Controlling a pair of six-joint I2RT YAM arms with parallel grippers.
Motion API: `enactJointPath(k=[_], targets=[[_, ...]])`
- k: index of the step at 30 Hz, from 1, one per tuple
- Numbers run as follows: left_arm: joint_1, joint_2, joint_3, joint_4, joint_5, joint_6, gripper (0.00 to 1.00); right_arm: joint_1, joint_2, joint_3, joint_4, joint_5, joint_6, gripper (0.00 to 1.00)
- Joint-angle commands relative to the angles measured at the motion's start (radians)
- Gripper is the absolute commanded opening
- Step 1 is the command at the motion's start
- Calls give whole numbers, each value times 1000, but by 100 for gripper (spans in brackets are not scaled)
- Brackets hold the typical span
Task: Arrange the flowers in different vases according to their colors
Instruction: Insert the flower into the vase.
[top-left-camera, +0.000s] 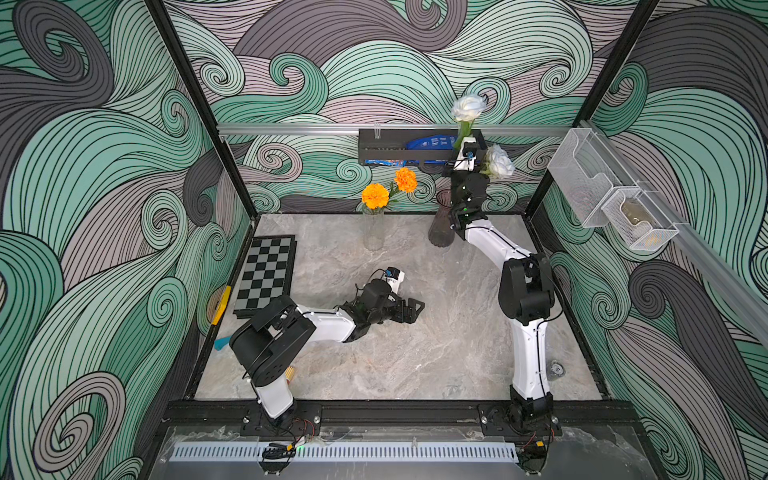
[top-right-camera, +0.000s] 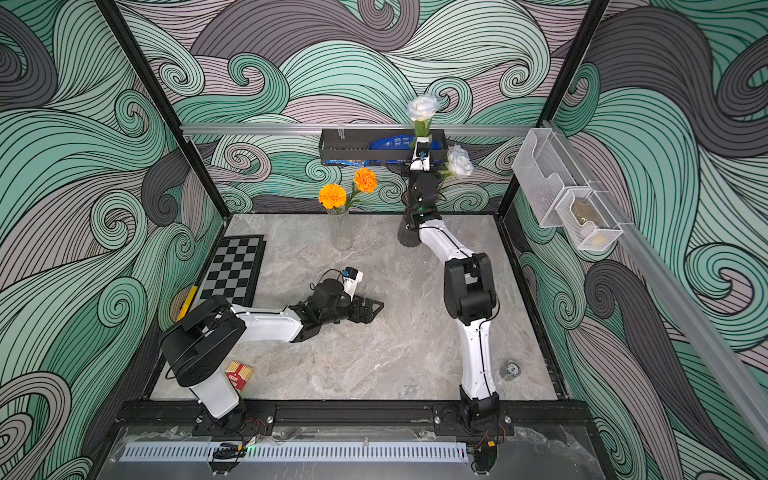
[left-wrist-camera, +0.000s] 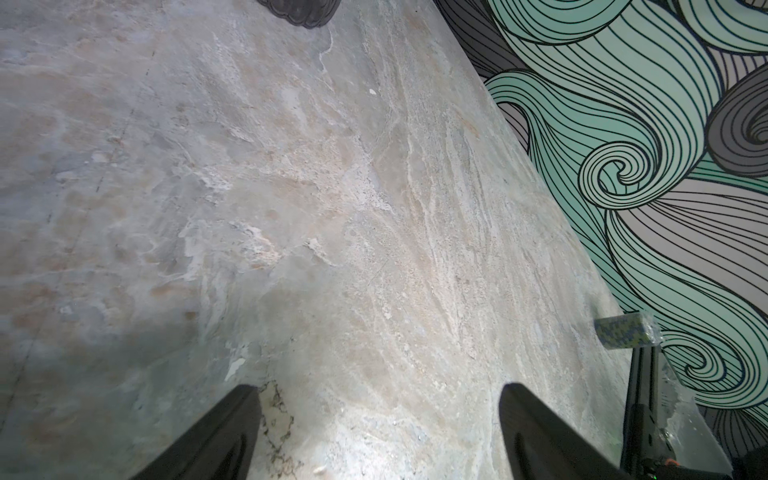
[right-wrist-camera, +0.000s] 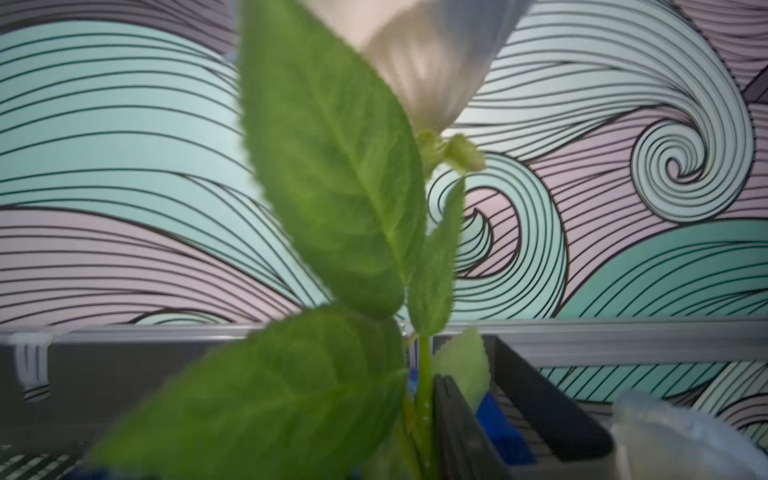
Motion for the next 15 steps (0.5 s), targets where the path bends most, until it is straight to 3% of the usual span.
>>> enactJointPath(k=[1, 4, 11, 15], targets=[[5, 6, 23, 16, 7, -8, 93, 7, -56, -55, 14, 5, 46, 48], [6, 12, 26, 14, -2, -7, 93, 17, -120, -142, -24, 15, 96, 52], [5, -7, -9, 49, -31, -17, 93, 85, -345, -546, 42, 98, 191, 54], [5, 1, 6, 36, -18, -18, 93, 109, -431, -655, 2, 103, 228, 56]])
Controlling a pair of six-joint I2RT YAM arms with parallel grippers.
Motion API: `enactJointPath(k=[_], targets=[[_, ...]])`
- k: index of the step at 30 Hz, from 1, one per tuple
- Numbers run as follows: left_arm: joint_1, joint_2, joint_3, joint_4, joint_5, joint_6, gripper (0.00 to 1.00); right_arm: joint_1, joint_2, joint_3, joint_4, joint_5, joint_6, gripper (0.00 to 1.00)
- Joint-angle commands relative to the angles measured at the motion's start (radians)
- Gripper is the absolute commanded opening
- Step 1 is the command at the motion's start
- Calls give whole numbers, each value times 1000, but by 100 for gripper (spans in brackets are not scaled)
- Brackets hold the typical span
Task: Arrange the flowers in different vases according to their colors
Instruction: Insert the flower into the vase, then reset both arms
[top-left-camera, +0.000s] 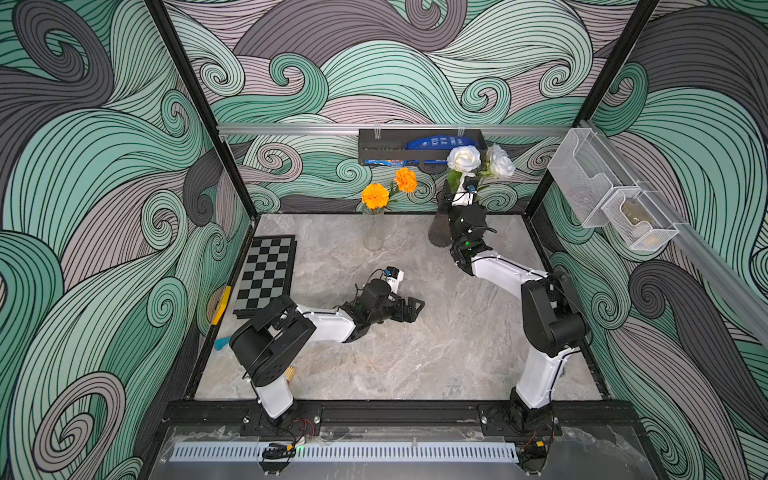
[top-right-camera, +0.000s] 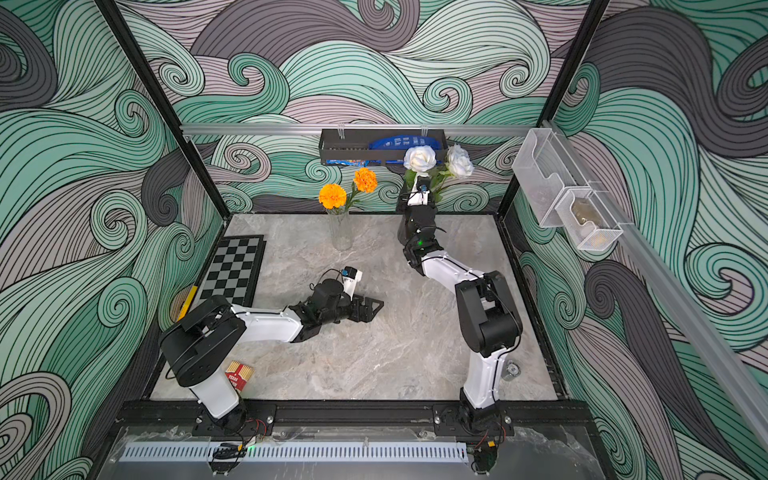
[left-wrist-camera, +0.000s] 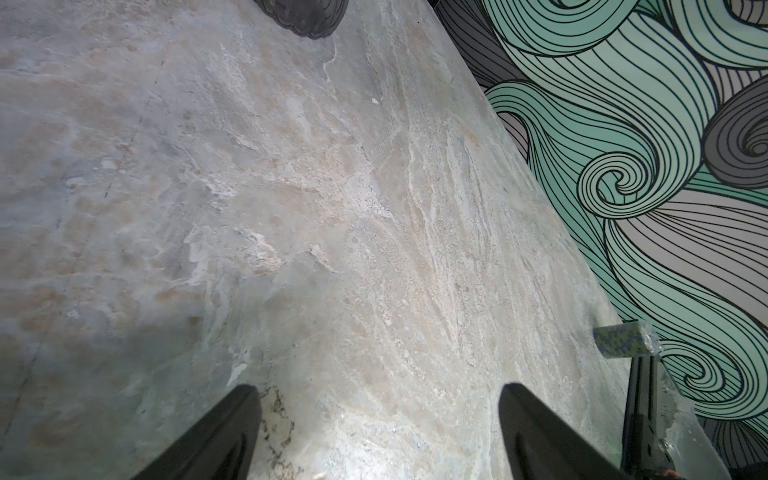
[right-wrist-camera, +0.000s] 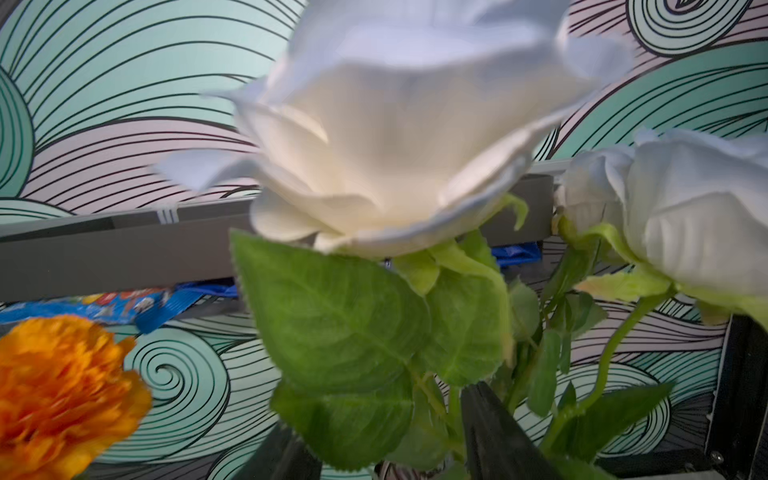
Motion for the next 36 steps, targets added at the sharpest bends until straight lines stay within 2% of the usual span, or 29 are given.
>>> enactJointPath(k=[1, 8, 12, 15, 22, 27, 28, 31, 36], targets=[[4, 1, 10, 17, -4, -7, 93, 13, -73, -44, -36, 33, 70, 57], [2, -8, 10, 11, -4, -7, 93, 14, -109, -65, -358, -12, 168, 80], [0, -18, 9, 6, -2, -6, 93, 15, -123, -65, -488, -78, 202, 100], [-2, -27, 16, -8, 4, 1, 93, 16, -161, -115, -527, -127, 221, 100], [-5, -70, 0, -7, -11, 6, 93, 19, -358, -342, -547, -127, 266, 100], [-9, -140, -17, -24, -41, -3, 93, 23, -541, -423, -547, -127, 162, 100], [-14, -161, -20, -36, -58, -7, 93, 26, -568, -428, -548, -131, 138, 100], [-38, -260, -35, -91, -208, 5, 94, 30, -640, -460, -541, -168, 99, 100], [-58, -490, -150, -86, -552, 40, 98, 34, -699, -578, -416, -196, 77, 100]])
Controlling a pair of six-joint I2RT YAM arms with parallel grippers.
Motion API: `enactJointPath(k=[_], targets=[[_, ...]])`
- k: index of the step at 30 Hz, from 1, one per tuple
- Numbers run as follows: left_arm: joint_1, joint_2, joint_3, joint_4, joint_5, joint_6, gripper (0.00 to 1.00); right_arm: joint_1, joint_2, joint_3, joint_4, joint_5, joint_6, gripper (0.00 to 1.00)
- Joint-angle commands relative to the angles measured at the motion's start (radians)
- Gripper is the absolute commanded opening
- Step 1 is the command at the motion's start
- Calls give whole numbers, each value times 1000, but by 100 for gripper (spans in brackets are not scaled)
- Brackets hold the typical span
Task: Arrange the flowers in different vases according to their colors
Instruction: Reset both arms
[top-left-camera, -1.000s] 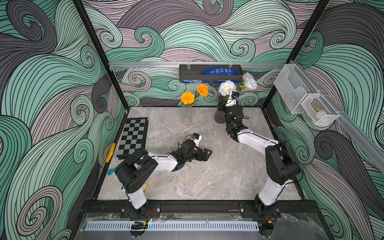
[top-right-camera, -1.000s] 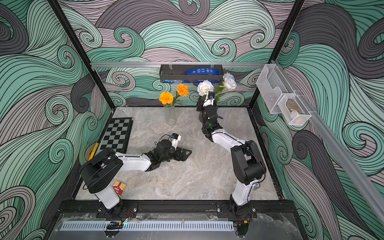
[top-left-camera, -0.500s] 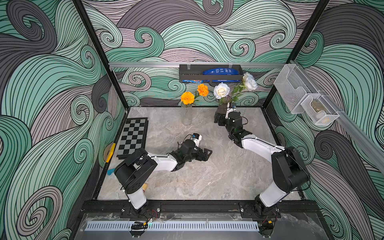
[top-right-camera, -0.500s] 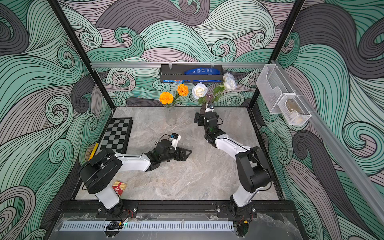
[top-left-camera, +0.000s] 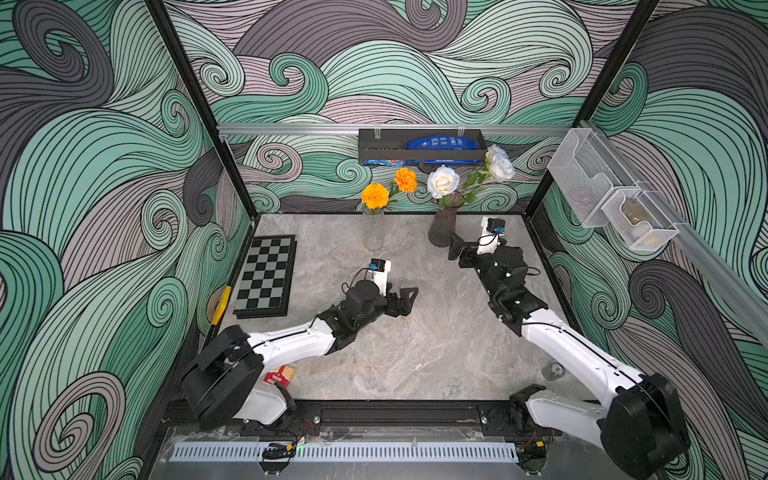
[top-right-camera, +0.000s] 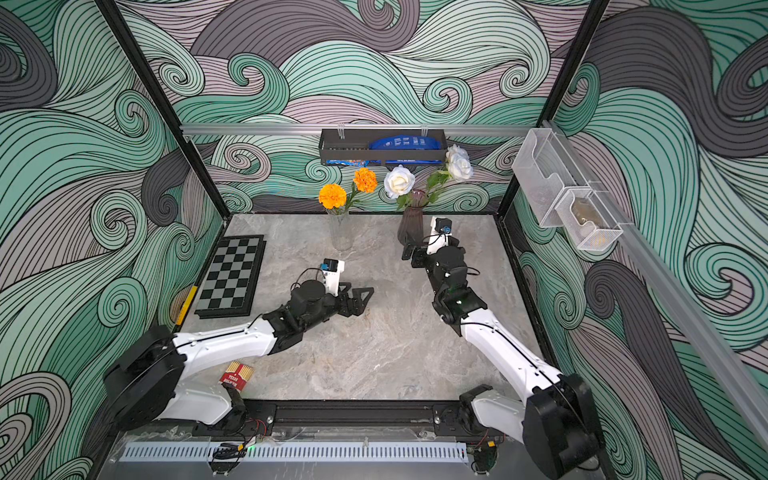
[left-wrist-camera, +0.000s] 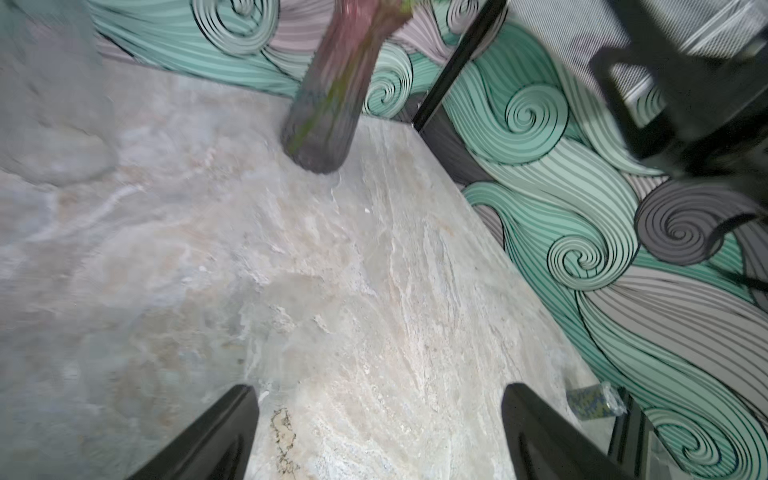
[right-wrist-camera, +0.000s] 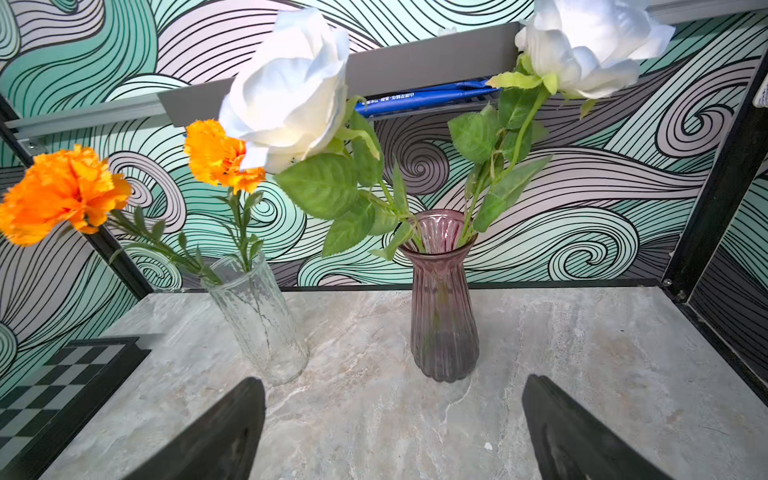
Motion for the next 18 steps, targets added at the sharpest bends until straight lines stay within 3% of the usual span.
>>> enactJointPath(k=[1, 4, 8, 10, 14, 18], targets=[[-6, -127, -76, 4, -318, 55, 99, 6, -8, -88, 99, -37, -51, 100], [-9, -244, -190, 106, -496, 228, 99, 8, -8, -130, 147, -39, -90, 100], [-11, -295, -399, 502, -773, 399, 99, 6, 9, -135, 127, 70, -188, 100], [-12, -305, -462, 634, -785, 440, 99, 5, 19, -150, 131, 154, -249, 100], [-12, -347, -460, 559, -750, 380, 98, -8, 33, -276, 338, 365, -375, 100], [-11, -343, -438, 506, -750, 360, 99, -49, 30, -396, 534, 369, -431, 100]])
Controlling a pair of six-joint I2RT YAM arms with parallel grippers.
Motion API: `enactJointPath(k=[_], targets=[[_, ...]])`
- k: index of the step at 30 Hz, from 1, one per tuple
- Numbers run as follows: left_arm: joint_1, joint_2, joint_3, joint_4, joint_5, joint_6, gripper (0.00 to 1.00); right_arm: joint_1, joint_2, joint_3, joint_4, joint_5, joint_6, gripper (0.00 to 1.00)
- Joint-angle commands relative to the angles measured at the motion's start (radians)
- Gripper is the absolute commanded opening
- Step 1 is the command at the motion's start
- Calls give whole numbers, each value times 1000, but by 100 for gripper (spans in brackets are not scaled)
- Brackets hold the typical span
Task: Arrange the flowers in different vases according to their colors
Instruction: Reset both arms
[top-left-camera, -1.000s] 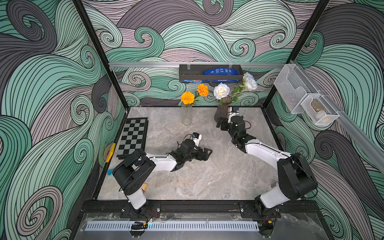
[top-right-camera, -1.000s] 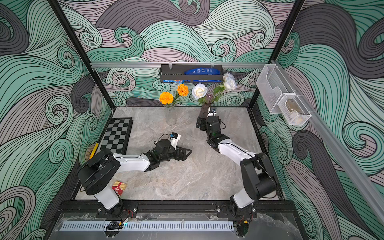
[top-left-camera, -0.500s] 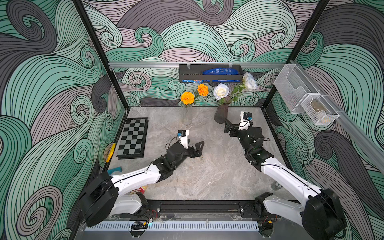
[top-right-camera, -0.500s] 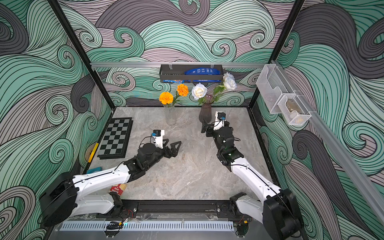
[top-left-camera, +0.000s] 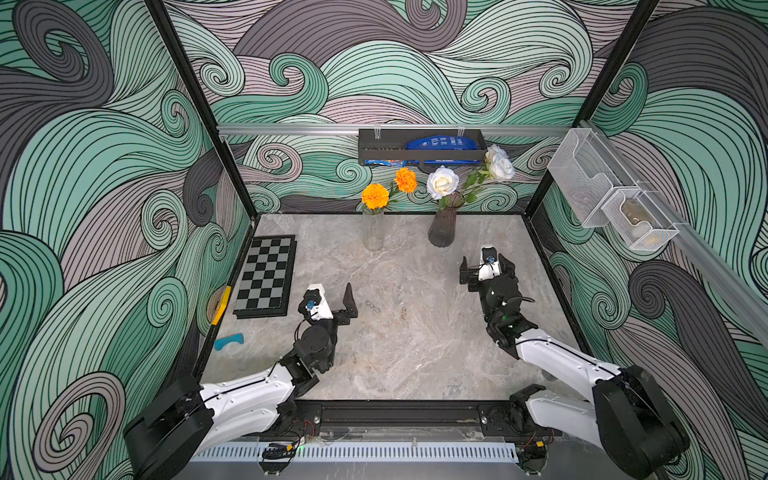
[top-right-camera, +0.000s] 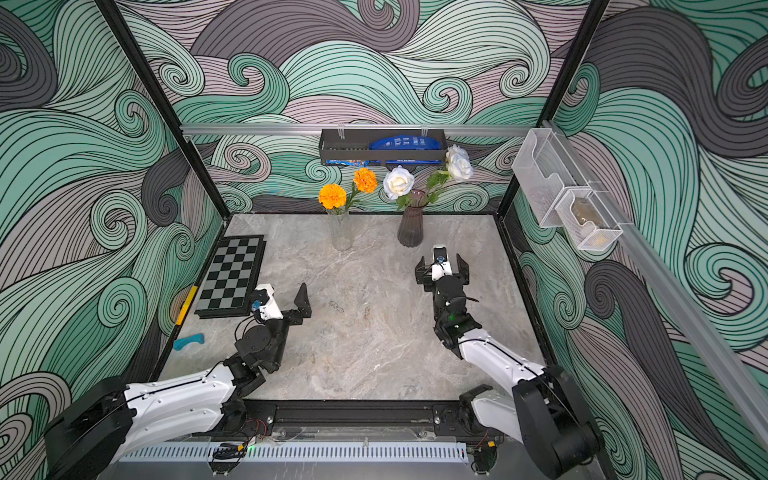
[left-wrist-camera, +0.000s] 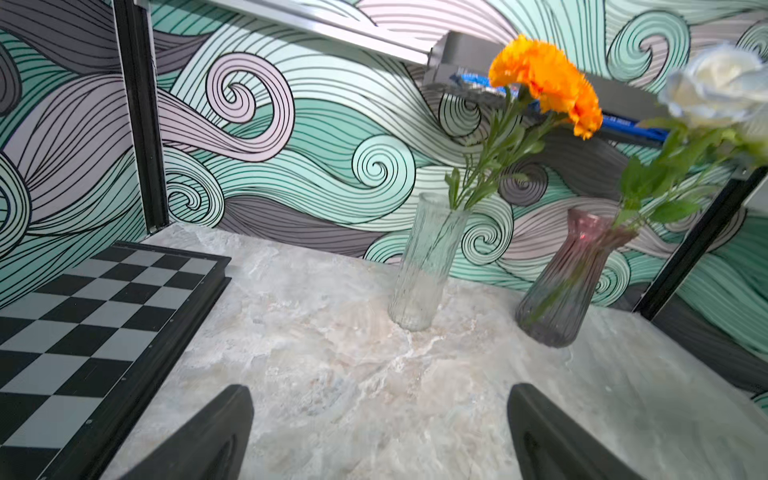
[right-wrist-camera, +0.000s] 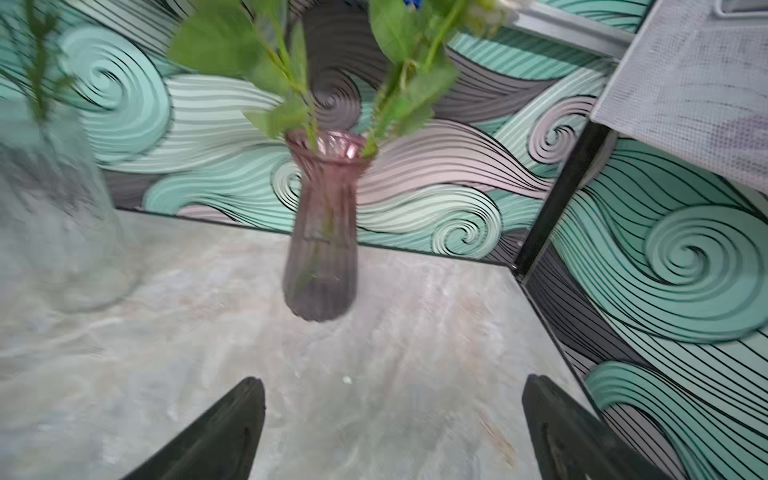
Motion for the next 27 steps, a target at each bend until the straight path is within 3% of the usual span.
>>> enactJointPath(k=[1, 5, 8, 14, 19, 23, 25, 27], targets=[[-5, -3, 34, 31, -31, 15, 99, -29, 7, -71, 232, 85, -72, 100], [-2, 10, 34, 53, -1, 52, 99, -75, 44, -162, 395, -22, -59, 100], [-1, 28, 34, 76, 22, 82, 99, -118, 105, -233, 590, -24, -5, 100], [5, 49, 50, 71, 3, 147, 99, -149, 234, -264, 731, -18, -10, 100], [28, 9, 8, 73, 42, 76, 99, -173, 419, -385, 1142, -15, 10, 100], [91, 31, -49, 167, 194, 22, 99, -232, 381, -353, 1009, -143, 55, 100], [108, 64, -55, 228, 168, 29, 99, -261, 389, -335, 955, -180, 87, 100], [108, 93, -51, 258, 69, 54, 99, -263, 426, -307, 958, -180, 77, 100]])
